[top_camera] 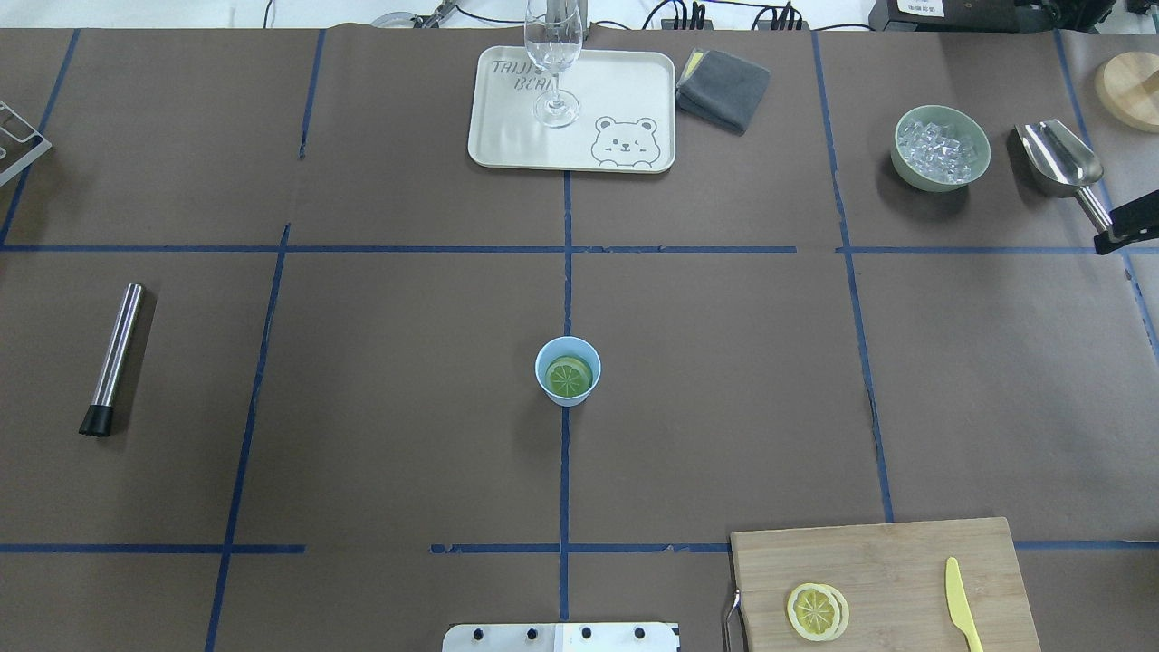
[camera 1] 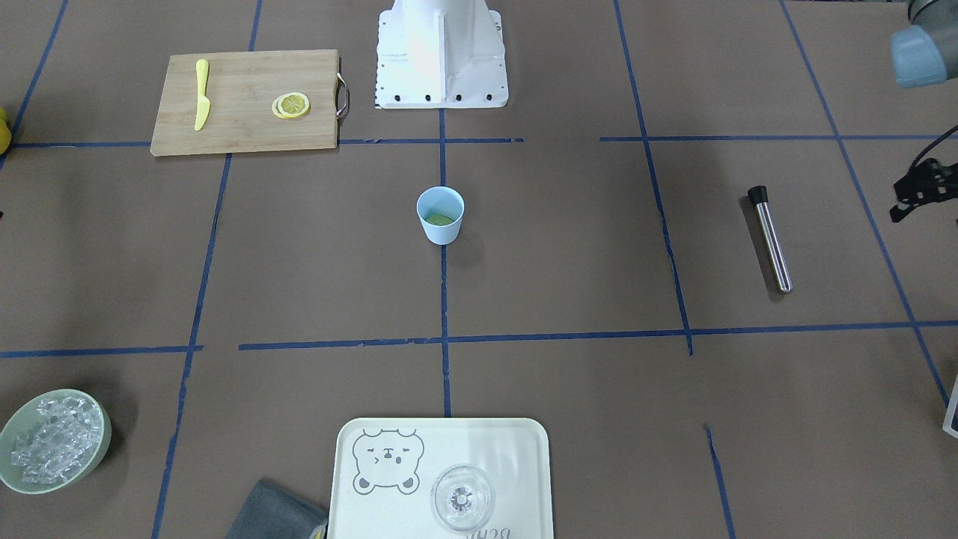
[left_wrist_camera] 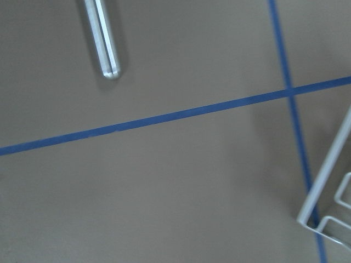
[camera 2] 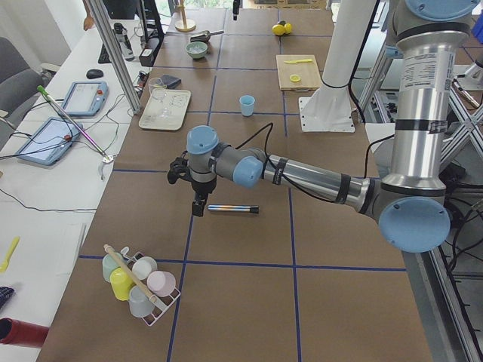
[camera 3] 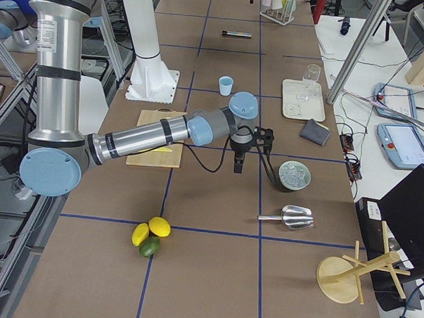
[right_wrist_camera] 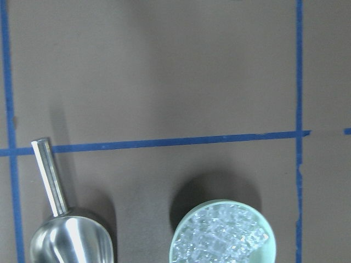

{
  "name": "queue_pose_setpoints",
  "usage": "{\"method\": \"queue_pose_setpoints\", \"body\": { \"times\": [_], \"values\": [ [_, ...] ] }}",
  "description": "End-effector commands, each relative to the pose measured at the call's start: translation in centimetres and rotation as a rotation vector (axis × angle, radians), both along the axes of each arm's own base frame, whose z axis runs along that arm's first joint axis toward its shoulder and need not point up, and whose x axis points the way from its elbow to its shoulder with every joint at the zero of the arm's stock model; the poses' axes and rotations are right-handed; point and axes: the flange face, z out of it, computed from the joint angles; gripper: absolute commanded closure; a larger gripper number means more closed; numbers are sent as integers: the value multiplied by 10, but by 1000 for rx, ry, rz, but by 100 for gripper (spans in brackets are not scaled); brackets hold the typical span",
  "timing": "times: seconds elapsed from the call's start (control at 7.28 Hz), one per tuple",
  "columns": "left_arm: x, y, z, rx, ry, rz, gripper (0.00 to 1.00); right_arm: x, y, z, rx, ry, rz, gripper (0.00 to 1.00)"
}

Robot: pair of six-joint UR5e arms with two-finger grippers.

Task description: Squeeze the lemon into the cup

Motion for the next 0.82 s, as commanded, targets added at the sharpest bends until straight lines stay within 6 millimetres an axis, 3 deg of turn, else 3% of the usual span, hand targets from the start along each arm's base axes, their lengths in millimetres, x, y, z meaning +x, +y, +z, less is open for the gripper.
{"method": "queue_pose_setpoints", "body": {
  "times": [0.0, 0.14, 0.41, 0.69],
  "values": [
    [-64, 42, 40, 2, 33, -22, 0, 76, 1, 75, 62, 46, -125, 0],
    [-65, 49, 53, -22, 31, -21, 0, 94, 5, 94, 99, 62, -232, 0],
    [-63, 68, 62, -65, 60, 12, 0, 98, 10, 101, 81, 50, -261, 0],
    [-63, 53, 47, -151, 57, 7, 0, 98, 11, 104, 73, 43, -261, 0]
  ]
}}
